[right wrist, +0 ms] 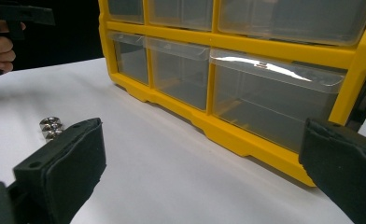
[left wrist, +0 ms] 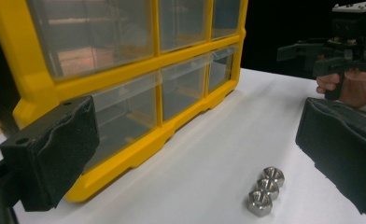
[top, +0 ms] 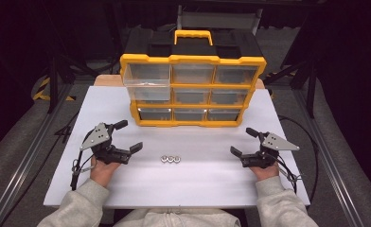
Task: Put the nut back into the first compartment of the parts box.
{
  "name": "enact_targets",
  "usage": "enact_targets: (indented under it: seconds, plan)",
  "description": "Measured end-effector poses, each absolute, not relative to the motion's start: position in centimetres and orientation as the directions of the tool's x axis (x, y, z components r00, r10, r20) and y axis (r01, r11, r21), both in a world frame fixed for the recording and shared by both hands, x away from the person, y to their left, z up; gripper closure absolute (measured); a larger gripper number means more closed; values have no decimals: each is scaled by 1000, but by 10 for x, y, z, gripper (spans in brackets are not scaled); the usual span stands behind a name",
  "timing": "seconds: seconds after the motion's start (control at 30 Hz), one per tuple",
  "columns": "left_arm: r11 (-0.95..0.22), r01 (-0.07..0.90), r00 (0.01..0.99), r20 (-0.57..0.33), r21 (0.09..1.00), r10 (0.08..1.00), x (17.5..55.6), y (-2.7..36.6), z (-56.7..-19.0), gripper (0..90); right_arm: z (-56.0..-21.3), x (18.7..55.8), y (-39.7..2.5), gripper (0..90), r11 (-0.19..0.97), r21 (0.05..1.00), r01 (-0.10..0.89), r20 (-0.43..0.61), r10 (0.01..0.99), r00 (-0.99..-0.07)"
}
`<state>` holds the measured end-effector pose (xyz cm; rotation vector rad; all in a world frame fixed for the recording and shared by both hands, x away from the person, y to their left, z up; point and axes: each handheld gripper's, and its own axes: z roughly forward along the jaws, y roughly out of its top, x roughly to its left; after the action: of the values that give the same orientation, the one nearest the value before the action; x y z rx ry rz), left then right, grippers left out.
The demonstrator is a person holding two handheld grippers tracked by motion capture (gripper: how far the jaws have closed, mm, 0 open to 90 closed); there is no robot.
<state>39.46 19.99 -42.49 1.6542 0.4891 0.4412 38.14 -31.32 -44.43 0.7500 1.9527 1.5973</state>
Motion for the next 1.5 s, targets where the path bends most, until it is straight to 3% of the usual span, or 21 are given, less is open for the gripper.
enact_targets:
  seconds: [0.4, 0.7, 1.1, 1.5]
  plan:
    - [-142, 65, 868, 14, 988, 497, 403, 175, -409, 6, -441, 380, -314, 13, 151, 984, 99, -34, 691, -722]
    - [-280, 89, 896, 47, 956, 442, 408, 153, -395, 10, -435, 375, -315, 19, 144, 987, 65, -53, 687, -724]
    - [-603, 117, 926, 133, 789, 354, 421, 125, -378, 20, -428, 371, -312, 33, 153, 988, 34, -76, 661, -747]
    - [-779, 156, 939, 153, 608, 308, 427, 106, -371, 17, -427, 371, -313, 32, 147, 989, 27, -78, 662, -745]
